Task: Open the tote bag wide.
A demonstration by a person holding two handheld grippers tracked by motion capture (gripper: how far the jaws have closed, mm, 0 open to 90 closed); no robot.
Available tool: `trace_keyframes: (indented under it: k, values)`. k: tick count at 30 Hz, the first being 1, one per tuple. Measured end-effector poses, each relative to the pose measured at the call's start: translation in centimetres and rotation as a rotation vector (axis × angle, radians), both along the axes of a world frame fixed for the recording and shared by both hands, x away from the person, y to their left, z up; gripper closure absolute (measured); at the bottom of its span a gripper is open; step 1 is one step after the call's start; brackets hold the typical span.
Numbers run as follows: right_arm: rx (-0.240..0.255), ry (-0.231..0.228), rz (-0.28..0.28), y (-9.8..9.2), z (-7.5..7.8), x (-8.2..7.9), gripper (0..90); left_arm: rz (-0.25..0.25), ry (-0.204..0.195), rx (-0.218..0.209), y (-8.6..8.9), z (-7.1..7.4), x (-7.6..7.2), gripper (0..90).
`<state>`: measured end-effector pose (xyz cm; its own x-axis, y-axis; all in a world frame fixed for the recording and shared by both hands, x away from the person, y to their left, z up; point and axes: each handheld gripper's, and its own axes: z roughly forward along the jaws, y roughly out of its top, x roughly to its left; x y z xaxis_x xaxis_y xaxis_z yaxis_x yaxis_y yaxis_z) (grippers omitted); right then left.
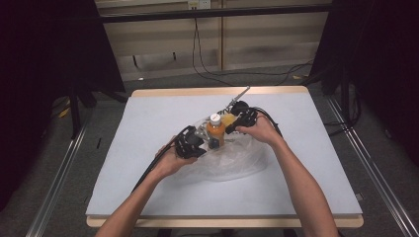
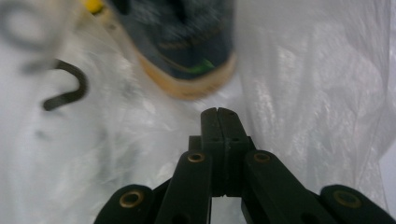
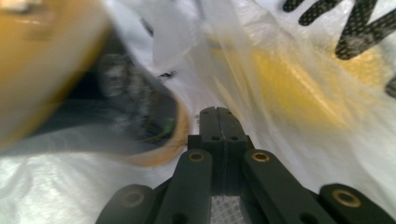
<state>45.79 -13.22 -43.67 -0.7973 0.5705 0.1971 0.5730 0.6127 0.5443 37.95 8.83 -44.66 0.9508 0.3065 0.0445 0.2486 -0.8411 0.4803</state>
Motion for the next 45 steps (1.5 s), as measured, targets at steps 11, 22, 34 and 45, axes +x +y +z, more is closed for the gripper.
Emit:
trace_keyframes:
  k: [11,22,34,45]
  values:
    - [-0.125,0.068,0.0,2.1,-2.5,2.5,90.0,-0.129,-0.016,0.044,-1.3,-1.0,-5.1,90.0]
    - [-0.219,0.088,-0.057,3.6,-2.3,6.3,90.0,-0.255,-0.027,0.076,-1.6,-0.7,-9.9,90.0]
    - [-0.268,0.019,-0.226,3.5,-2.4,8.8,90.0,-0.329,-0.019,0.071,-1.1,-0.5,-12.7,90.0]
    - [-0.297,-0.03,-0.316,2.9,-2.6,9.8,90.0,-0.336,0.0,0.037,-0.6,-0.6,-13.8,90.0]
